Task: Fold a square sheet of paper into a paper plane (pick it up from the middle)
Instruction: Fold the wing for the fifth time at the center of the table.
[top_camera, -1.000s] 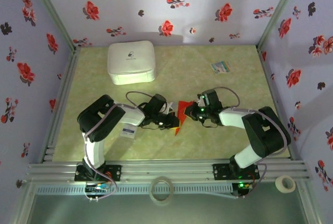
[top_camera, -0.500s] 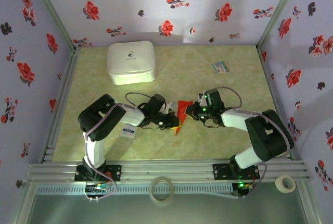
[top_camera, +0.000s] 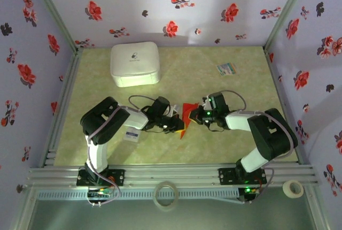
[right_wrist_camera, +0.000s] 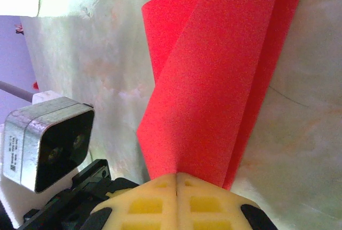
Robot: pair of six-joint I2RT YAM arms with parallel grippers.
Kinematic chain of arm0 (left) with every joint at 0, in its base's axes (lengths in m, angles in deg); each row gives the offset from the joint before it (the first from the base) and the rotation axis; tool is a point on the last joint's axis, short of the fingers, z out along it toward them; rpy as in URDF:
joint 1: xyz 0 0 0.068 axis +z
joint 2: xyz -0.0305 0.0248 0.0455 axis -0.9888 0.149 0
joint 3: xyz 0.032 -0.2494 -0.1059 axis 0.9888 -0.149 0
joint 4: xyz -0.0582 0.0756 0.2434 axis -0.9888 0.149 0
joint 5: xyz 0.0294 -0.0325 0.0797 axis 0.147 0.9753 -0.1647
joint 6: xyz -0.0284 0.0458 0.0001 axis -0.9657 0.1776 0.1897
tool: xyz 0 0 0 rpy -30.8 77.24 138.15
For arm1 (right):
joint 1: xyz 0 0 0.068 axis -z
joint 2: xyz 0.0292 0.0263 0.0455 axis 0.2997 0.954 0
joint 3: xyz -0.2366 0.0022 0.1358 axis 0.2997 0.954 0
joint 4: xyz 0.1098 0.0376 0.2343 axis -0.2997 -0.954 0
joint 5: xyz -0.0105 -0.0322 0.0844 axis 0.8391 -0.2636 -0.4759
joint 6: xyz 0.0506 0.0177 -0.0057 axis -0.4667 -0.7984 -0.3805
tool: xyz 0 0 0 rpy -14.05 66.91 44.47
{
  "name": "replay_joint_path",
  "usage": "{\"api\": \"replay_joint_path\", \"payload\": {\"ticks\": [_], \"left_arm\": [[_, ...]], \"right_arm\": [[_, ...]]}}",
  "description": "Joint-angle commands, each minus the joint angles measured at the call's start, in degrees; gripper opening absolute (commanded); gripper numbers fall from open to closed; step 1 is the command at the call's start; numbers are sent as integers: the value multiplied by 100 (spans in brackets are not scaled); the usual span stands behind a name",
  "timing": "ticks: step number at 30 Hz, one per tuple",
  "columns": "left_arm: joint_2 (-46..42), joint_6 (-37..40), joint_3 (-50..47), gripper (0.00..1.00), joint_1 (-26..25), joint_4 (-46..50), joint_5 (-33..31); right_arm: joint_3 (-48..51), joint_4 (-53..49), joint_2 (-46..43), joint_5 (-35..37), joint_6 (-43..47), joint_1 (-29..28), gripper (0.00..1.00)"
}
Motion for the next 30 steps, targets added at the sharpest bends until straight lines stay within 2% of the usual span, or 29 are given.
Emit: {"api": "replay_joint_path", "payload": {"ticks": [1,30], "left_arm": [[296,-15,-78,0,-52,-120,-210],[310,-75,-142,0,-22,-138,-269]], "right_arm": [[-98,110,152,-33,36,-27,6],[-292,-120,603,152,141,-17,7]]}}
